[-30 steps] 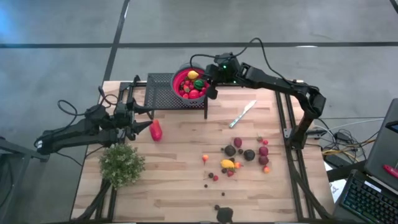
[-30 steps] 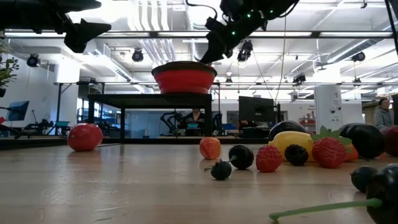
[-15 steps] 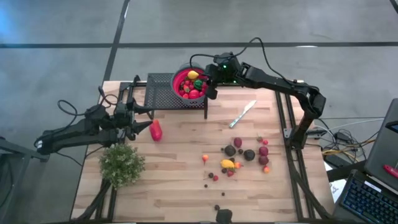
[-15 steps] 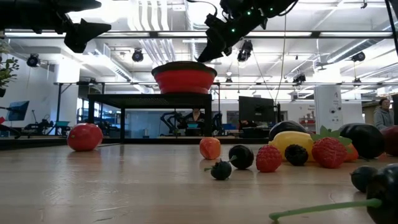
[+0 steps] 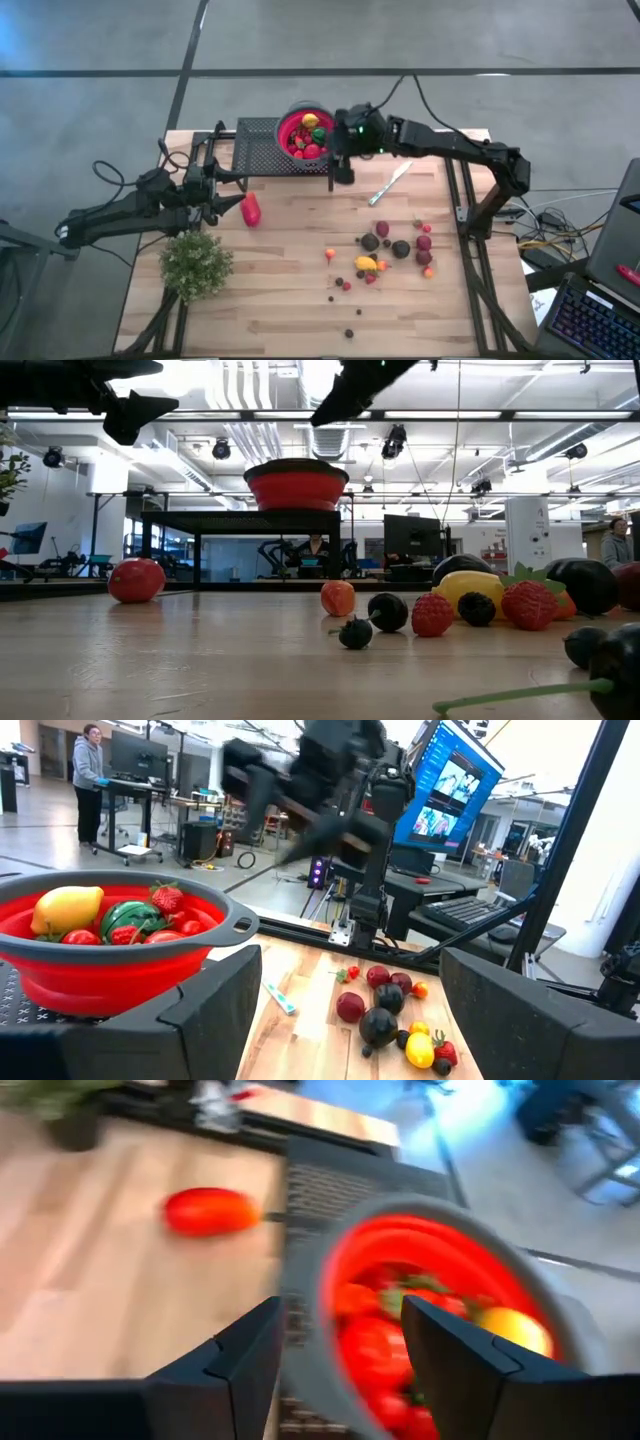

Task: Pick & Place Fruit
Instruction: Put the orange pear into the red gray strainer bowl on the shelf

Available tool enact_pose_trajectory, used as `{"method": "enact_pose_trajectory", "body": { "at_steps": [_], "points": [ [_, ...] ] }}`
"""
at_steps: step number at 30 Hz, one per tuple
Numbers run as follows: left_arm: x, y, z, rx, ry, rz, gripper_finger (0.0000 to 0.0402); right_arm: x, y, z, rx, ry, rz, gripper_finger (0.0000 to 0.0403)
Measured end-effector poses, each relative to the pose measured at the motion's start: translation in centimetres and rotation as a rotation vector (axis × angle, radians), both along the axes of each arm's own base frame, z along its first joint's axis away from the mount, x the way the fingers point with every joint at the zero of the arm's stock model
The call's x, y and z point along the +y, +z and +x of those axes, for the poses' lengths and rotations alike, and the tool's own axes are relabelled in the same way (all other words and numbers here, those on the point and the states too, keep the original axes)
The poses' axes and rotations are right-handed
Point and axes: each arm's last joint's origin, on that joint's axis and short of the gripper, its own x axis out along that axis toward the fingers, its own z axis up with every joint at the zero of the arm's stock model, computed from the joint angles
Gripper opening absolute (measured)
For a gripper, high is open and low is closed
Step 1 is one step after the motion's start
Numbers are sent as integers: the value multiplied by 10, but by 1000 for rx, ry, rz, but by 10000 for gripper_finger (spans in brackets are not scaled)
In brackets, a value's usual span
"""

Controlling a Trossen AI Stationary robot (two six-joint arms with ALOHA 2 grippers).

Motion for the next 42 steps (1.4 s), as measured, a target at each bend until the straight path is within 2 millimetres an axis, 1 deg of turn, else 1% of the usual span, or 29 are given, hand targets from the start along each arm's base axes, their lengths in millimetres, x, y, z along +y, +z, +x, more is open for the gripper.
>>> {"method": "enact_pose_trajectory", "body": {
  "at_steps": [6,11,14,17,22,26,30,32,35,37,42],
  "points": [
    [0,0,0,0,0,0,312,57,-7,6,85,162,3,210],
    [0,0,0,0,0,0,312,101,-17,7,132,299,-17,204],
    [0,0,0,0,0,0,312,121,-21,6,147,353,-20,197],
    [0,0,0,0,0,0,312,134,-25,4,174,386,-18,192],
    [0,0,0,0,0,0,312,147,-30,2,187,414,-11,192],
    [0,0,0,0,0,0,312,149,-34,1,199,428,-23,201],
    [0,0,0,0,0,0,312,149,-36,0,223,468,-71,208],
    [0,0,0,0,0,0,312,149,-41,2,240,475,-77,211],
    [0,0,0,0,0,0,312,152,-53,6,293,489,-80,217],
    [0,0,0,0,0,0,312,154,-64,9,338,510,-91,224],
    [0,0,0,4,0,0,312,161,-86,19,393,538,-99,250]
  ]
}}
